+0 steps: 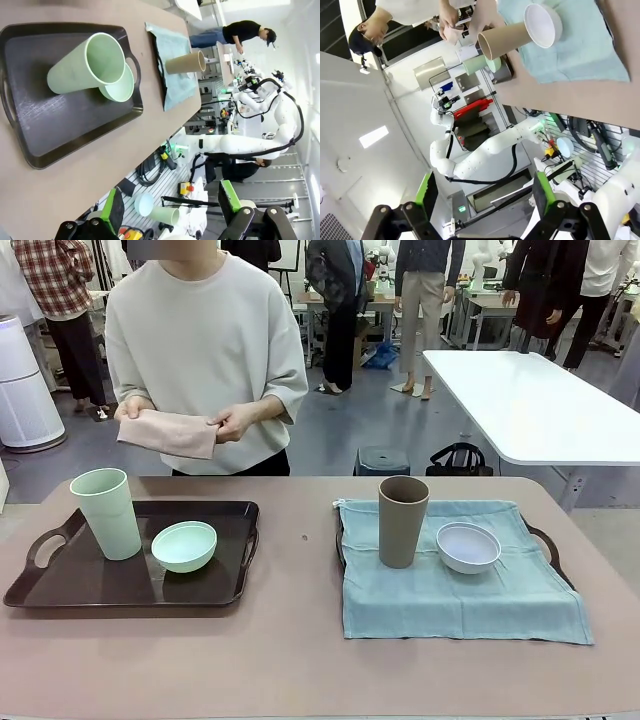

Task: Set up a tray with a mat and arrange the tableware.
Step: Pick up the Picnic Bowl and Reusable plastic cup from the Handle tray in front of the human's position and hold them in the air.

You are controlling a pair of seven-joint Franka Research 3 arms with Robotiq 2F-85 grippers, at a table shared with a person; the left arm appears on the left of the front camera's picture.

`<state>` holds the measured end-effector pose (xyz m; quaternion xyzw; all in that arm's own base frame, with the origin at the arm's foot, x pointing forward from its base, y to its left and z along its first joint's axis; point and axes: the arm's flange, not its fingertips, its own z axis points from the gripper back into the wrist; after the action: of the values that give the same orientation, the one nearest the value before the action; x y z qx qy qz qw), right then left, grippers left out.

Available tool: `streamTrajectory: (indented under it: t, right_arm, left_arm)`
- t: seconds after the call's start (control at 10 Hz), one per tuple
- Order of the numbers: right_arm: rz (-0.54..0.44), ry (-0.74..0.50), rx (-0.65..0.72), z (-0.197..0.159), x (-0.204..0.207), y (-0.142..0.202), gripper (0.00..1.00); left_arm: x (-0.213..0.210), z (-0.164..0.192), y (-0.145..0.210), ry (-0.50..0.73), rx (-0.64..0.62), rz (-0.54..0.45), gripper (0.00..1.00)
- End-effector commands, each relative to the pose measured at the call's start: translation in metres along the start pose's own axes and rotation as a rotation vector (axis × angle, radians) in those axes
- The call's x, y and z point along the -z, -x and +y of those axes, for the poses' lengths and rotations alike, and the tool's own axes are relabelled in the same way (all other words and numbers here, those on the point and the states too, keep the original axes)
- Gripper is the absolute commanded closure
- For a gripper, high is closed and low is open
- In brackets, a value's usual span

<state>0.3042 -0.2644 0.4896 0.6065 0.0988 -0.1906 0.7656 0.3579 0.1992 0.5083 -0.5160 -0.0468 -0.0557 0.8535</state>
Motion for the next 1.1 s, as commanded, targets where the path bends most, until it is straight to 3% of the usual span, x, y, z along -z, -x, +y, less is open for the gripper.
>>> streamTrajectory:
  t: [0.0,1.0]
  right_arm:
    - [0.02,-0.035,0.0,-0.0011,-0.0034,-0.002,0.0]
    - [0.02,-0.035,0.0,-0.0011,-0.0034,-0.002,0.0]
  left_arm:
    - [-0.0033,-0.0006,0.0004,0.02,0.013,-0.002,0.0]
    - [-0.0033,-0.0006,0.0004,0.02,0.013,-0.002,0.0]
